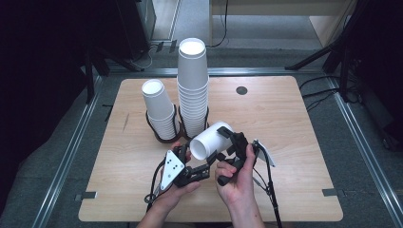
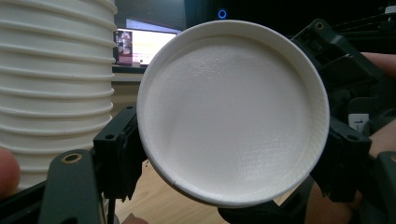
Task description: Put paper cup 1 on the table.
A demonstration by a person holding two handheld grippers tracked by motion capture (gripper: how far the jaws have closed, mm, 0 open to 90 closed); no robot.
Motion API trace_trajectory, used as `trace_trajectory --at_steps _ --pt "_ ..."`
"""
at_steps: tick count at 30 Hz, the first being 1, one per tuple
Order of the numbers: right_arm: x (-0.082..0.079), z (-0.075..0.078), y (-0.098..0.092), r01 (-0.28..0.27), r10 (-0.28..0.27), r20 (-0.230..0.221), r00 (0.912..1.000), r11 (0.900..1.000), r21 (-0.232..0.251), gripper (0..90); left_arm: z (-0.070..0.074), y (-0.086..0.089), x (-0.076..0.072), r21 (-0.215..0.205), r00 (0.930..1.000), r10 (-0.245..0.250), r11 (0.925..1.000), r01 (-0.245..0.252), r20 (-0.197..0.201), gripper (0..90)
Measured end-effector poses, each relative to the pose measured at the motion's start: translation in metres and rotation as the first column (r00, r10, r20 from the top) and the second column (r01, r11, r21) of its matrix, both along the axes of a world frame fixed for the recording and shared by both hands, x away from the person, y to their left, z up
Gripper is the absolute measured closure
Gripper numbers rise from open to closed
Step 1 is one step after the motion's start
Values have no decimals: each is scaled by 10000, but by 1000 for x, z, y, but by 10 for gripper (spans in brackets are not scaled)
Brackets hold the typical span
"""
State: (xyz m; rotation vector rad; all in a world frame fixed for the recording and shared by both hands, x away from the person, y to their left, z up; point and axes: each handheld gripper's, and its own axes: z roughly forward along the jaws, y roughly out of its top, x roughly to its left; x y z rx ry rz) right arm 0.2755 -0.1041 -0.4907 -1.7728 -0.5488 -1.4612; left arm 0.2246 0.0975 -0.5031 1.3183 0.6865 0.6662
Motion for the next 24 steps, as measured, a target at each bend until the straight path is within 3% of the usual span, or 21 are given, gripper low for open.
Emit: trace_trajectory --at_steps 8,11,15,24 --pt "3 -2 3 12 -13 47 10000 9998 203 0 0 -1 0 -22 9999 -130 9999 130 -43 229" --pt "4 -4 4 -92 85 118 9999 9986 530 24 0 1 0 -102 9994 -345 9994 345 -36 229" --pt "5 -7 5 -73 68 88 9999 9984 553 108 0 1 0 -59 9992 -389 9992 389 -47 227" --pt "3 -9 6 148 -166 437 9989 9990 428 135 1 5 2 131 9980 -577 9982 580 -241 215"
